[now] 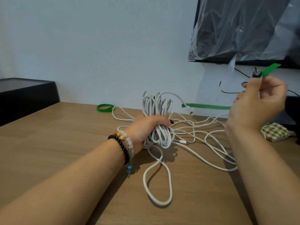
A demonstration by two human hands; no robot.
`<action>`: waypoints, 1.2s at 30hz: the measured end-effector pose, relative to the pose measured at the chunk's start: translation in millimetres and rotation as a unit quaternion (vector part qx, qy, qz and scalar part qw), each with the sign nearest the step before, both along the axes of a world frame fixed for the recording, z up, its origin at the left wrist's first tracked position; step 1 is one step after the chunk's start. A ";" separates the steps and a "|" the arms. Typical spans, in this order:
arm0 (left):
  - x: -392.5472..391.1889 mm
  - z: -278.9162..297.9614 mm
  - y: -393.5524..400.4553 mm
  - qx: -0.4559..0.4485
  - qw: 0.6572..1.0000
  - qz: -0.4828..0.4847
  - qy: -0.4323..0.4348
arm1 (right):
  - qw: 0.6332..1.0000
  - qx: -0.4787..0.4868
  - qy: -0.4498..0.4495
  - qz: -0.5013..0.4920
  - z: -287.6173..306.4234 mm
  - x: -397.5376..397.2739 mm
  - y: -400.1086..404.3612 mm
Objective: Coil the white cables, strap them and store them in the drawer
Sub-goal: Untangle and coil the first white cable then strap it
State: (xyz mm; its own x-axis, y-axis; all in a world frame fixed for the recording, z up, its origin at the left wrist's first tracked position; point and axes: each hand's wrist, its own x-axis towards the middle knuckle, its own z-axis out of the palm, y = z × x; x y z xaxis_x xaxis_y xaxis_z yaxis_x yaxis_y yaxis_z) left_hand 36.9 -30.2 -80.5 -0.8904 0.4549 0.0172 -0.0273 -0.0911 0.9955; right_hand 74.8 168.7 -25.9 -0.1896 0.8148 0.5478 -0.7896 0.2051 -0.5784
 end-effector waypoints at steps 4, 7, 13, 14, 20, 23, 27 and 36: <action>4.2 3.8 -1.3 0.032 0.999 0.004 -0.005 | 0.982 0.119 -0.135 0.049 -6.5 -3.9 -11.1; 6.5 5.2 -0.8 0.041 0.999 -0.007 -0.002 | 0.892 0.245 -0.317 0.209 -14.6 -1.7 -28.3; 8.0 8.7 0.1 0.088 0.996 0.011 0.002 | 0.839 0.303 -0.356 0.278 -21.6 -3.4 -32.5; 7.8 9.0 0.3 0.097 0.995 0.019 0.004 | 0.836 0.306 -0.351 0.289 -21.9 -2.3 -33.6; 8.7 12.0 -1.9 0.161 0.987 0.003 0.013 | 0.802 0.300 -0.403 0.323 -24.3 -1.6 -37.4; 10.5 12.4 -2.7 0.161 0.986 -0.030 0.014 | 0.781 0.298 -0.419 0.353 -25.6 -2.0 -38.0; 10.9 13.6 -4.7 0.138 0.987 -0.081 0.009 | 0.755 0.298 -0.432 0.394 -25.0 1.4 -40.6; 9.5 14.1 -7.1 0.114 0.992 -0.052 -0.004 | 0.810 0.257 -0.424 0.313 -13.9 1.4 -15.6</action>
